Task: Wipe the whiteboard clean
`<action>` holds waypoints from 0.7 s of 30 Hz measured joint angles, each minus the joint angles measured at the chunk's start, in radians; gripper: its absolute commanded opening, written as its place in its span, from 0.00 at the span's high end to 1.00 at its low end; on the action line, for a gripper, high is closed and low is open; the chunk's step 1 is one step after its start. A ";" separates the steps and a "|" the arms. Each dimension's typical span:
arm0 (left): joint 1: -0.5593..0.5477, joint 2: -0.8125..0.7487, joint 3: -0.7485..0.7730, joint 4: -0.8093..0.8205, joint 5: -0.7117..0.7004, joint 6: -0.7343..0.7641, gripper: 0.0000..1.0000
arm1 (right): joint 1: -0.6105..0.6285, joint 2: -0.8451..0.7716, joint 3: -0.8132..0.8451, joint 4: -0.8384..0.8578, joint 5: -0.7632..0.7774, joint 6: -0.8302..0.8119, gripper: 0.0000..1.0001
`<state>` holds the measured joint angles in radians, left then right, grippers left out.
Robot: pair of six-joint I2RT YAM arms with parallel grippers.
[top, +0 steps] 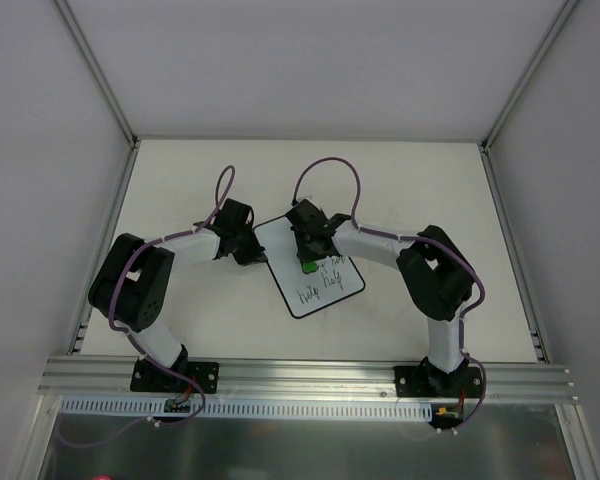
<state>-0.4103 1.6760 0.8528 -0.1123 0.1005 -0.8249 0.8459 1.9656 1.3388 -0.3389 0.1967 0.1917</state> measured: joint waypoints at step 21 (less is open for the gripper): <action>0.013 -0.001 -0.002 -0.001 0.015 0.003 1.00 | -0.045 -0.066 -0.088 0.015 0.034 0.037 1.00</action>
<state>-0.3973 1.6752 0.8509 -0.1131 0.1154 -0.8219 0.8013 1.8996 1.2507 -0.3237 0.2310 0.2287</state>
